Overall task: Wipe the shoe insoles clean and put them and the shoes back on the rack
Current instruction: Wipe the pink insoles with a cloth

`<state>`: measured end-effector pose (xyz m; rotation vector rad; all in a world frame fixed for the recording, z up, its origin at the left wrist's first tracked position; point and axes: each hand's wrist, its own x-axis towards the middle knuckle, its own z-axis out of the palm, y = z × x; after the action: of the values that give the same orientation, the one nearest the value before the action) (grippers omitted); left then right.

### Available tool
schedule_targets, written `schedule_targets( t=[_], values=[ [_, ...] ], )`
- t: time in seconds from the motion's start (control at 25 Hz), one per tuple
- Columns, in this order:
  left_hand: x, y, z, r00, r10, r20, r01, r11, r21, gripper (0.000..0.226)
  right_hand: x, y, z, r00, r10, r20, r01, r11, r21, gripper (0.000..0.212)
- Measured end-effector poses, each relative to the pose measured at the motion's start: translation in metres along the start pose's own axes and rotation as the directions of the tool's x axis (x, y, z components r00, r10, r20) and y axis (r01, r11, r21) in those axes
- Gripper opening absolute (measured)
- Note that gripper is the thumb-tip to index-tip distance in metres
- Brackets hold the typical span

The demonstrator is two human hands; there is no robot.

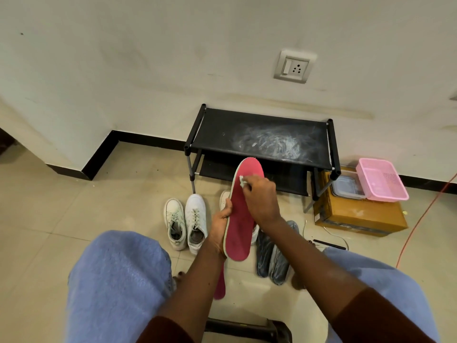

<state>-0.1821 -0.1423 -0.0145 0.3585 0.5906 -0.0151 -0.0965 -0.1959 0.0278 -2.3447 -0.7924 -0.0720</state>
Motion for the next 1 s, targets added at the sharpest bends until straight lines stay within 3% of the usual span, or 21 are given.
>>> schedule_targets(
  t=[0.16,0.24,0.48,0.68,0.84,1.0],
  values=[
    [0.002,0.003,0.0,0.998,-0.067,0.0,0.067,0.997,0.033,0.059,0.035,0.01,-0.007,0.99,0.141,-0.028,-0.14,0.989,0.044,0.023],
    [0.004,0.004,-0.002,0.998,-0.063,-0.009,0.063,0.997,0.047,0.062,0.035,0.008,-0.008,0.981,0.19,0.037,-0.193,0.978,0.079,0.027],
    [0.013,-0.001,-0.012,0.999,0.035,-0.021,-0.037,0.998,-0.055,0.061,-0.021,-0.01,-0.003,0.931,0.13,0.34,-0.161,0.985,0.062,0.028],
    [0.019,-0.002,-0.02,0.998,0.029,-0.047,-0.028,0.999,0.019,0.053,-0.06,-0.013,-0.01,0.893,0.088,0.441,-0.105,0.994,0.015,0.03],
    [0.023,-0.001,-0.022,0.998,-0.037,-0.045,0.039,0.999,0.036,0.063,-0.074,-0.011,-0.012,0.899,0.006,0.439,-0.037,0.997,0.061,0.026],
    [0.022,0.005,-0.016,0.999,-0.015,-0.03,0.016,0.999,0.031,0.062,-0.074,-0.003,0.001,0.95,-0.187,0.252,0.199,0.98,-0.021,0.013]
  ],
)
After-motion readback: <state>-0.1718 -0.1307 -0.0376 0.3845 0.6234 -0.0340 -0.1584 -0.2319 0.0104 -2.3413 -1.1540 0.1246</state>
